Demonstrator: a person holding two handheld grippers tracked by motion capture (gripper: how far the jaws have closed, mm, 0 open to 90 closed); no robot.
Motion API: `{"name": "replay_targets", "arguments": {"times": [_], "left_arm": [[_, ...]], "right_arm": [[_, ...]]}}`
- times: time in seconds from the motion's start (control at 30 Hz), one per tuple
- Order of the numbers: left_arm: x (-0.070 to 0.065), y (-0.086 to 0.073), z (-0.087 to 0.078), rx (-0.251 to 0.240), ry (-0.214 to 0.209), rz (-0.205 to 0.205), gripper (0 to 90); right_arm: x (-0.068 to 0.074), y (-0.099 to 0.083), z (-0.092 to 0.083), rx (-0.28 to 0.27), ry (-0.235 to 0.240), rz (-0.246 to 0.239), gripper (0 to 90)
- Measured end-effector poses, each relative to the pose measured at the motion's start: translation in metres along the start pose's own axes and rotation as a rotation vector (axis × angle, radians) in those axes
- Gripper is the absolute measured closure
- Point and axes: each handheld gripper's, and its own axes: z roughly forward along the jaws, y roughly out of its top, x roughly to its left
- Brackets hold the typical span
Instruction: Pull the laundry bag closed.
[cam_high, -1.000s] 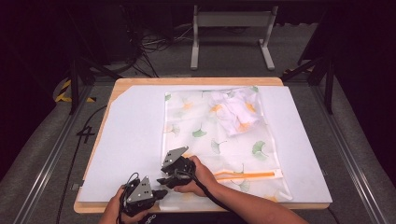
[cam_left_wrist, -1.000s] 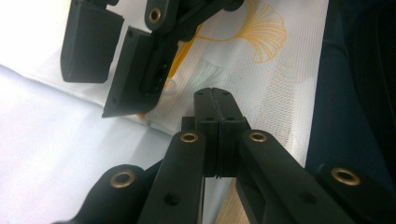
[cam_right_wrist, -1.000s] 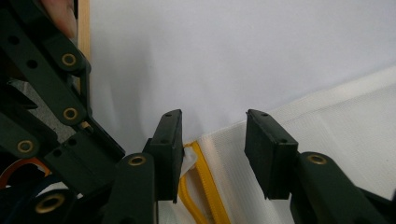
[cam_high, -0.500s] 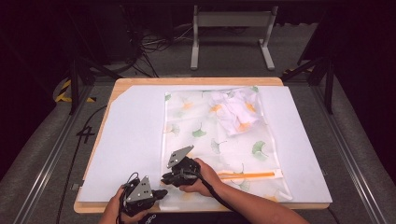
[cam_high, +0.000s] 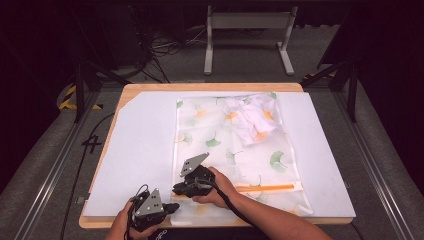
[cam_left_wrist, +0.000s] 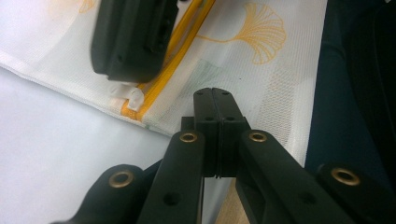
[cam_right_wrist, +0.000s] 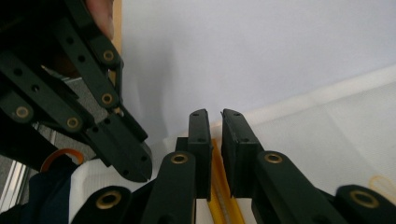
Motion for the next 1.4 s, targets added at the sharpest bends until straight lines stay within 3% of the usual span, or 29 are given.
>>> {"name": "replay_targets", "arguments": {"times": [0.27,0.4,0.5,0.57,0.83,1.03,1.2,1.3,1.4], "left_arm": [[0.001,0.000,0.000,-0.001,-0.004,0.002,90.0],[0.001,0.000,0.000,-0.002,-0.004,-0.001,90.0],[0.001,0.000,0.000,-0.002,-0.005,0.002,90.0],[0.001,0.000,0.000,-0.001,-0.004,0.001,90.0],[0.001,0.000,0.000,-0.001,-0.004,-0.001,90.0],[0.001,0.000,0.000,-0.003,-0.006,-0.005,89.9],[0.001,0.000,0.000,-0.004,-0.004,-0.004,89.9],[0.001,0.000,0.000,-0.004,-0.005,-0.003,89.9],[0.001,0.000,0.000,-0.002,-0.010,-0.005,89.9]], "right_arm": [[-0.002,0.007,0.004,-0.020,-0.008,-0.001,69.2],[-0.006,0.011,0.009,-0.023,0.069,-0.044,66.8],[-0.007,0.011,0.013,0.029,0.091,-0.073,63.5],[-0.008,0.010,0.017,0.065,0.084,-0.080,64.5],[-0.010,0.005,0.008,0.078,0.113,-0.094,74.2],[-0.011,0.000,0.004,0.090,0.135,-0.093,75.6],[-0.014,-0.001,0.005,0.068,0.142,-0.062,77.2],[-0.017,0.000,0.002,0.049,0.124,-0.057,67.1],[-0.019,0.007,0.000,0.003,0.114,-0.036,67.2]]}}
